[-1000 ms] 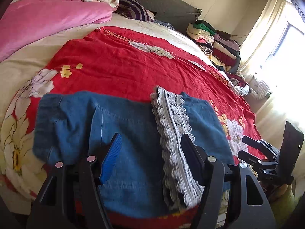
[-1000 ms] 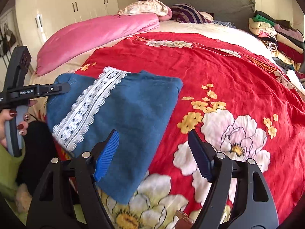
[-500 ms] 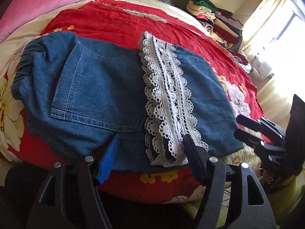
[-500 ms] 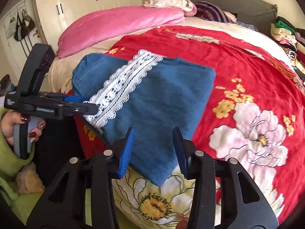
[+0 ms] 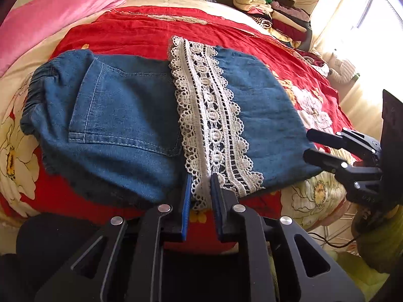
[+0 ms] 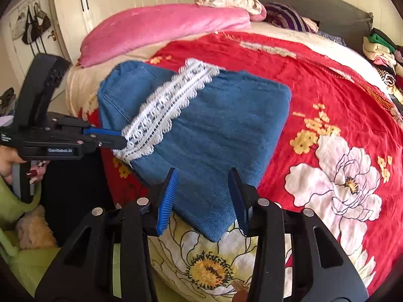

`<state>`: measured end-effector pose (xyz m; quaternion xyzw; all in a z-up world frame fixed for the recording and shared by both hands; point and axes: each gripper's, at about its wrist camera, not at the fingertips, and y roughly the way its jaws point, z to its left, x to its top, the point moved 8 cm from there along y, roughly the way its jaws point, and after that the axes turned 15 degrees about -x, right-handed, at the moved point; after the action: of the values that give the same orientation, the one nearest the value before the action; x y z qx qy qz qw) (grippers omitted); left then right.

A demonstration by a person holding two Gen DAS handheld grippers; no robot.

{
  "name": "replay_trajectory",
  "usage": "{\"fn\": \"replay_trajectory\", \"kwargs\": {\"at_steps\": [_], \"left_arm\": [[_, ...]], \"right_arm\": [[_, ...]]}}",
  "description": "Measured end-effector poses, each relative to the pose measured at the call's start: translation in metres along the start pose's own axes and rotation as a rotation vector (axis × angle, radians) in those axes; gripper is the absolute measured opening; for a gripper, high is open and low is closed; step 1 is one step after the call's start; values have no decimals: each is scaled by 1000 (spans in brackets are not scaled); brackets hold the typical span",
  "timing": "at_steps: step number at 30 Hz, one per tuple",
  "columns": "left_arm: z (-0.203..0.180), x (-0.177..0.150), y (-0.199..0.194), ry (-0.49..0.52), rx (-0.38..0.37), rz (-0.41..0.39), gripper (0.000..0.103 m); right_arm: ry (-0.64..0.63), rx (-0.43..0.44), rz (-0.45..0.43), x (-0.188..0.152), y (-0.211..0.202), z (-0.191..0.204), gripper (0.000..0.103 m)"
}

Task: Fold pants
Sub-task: 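Open both grippers and smooth the folded pants flat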

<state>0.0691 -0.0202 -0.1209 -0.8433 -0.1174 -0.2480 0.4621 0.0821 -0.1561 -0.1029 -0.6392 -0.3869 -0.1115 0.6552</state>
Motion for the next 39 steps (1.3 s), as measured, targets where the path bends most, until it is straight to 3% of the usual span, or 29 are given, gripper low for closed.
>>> {"fn": "replay_trajectory", "kwargs": {"at_steps": [4,14,19,21,25,29,31,34,38,39], "left_arm": [[4,1,1,-2,-1,1,24],[2,5,-9,2,-6,-26,32],[1,7,-15,10,-1,-34,33],[-1,9,-18,17,7,-43,40],[-3,13,-28,31,18,-63,43],[-3,15,-36,34,31,-77,57],[-2,15,-41,34,36,-82,57],[1,17,-48,30,56,-95,80],[6,20,-58,22,71,-116,84],[8,20,-61,19,77,-119,90]], "right_arm": [[-10,-27,85,-16,21,-1,34],[30,-17,67,-10,10,-5,37],[52,-29,53,-7,1,-9,49],[63,-30,46,-6,-3,-10,57],[65,-42,26,-2,-10,-12,65],[74,-54,8,4,-16,-15,75],[77,-58,-7,8,-20,-14,79],[74,-68,-22,13,-24,-14,84],[86,-82,-35,19,-27,-16,88],[91,-83,-36,20,-28,-16,90]]}}
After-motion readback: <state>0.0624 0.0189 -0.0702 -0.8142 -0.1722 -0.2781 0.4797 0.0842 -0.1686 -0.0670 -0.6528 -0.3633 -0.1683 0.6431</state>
